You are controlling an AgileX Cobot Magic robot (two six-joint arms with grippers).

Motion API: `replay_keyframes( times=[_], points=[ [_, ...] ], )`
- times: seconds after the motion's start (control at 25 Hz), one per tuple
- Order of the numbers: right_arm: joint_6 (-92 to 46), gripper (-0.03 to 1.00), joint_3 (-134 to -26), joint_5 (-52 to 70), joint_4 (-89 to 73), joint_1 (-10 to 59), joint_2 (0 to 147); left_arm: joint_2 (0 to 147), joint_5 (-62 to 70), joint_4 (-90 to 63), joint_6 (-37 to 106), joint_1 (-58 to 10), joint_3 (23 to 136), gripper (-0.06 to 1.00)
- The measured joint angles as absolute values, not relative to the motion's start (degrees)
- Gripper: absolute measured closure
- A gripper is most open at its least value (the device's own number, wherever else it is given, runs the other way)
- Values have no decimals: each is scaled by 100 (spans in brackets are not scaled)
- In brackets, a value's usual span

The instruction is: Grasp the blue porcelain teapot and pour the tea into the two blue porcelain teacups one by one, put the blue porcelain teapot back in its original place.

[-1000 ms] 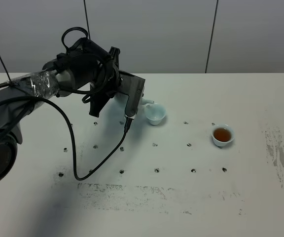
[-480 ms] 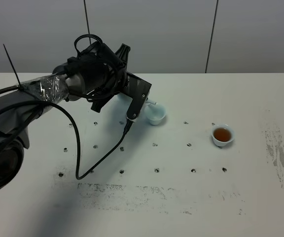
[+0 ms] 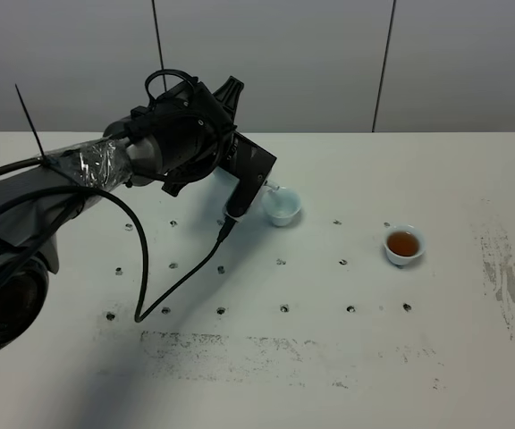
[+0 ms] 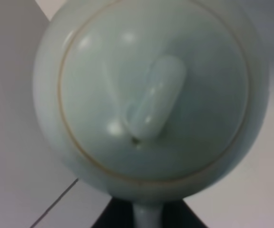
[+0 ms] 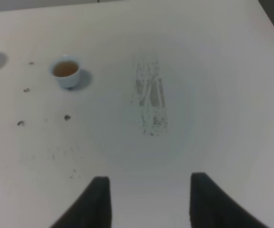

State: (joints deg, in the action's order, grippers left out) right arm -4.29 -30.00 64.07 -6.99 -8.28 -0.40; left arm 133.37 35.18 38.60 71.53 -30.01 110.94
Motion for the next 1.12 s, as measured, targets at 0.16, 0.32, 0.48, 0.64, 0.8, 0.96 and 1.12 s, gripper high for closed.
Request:
replay_keyframes(
  times=[0.16,0.32,0.48,0.64,0.8,0.96,1.12],
  points=[
    [-429,57,-3000,6407,-699,-828,-40,13337,3518,4035,7148,-3058,11094,84],
    [-429,57,-3000,6407,-699,-828,-40,13337,3514,4230,7148,-3104,11094,84],
    [-429,57,-3000,6407,-699,-828,-40,13337,3514,4371,7148,-3145,11094,84],
    [-429,57,-3000,6407,-699,-828,-40,13342,3518,4549,7148,-3191,11094,84],
    [-429,57,-3000,6407,-699,-828,-40,13342,3518,4649,7148,-3234,11094,84],
    [-429,57,-3000,6407,-699,-828,-40,13342,3518,4757,7148,-3265,11094,84],
    [-429,57,-3000,6407,-699,-828,-40,13342,3528,4872,7148,-3301,11094,84]
  ],
)
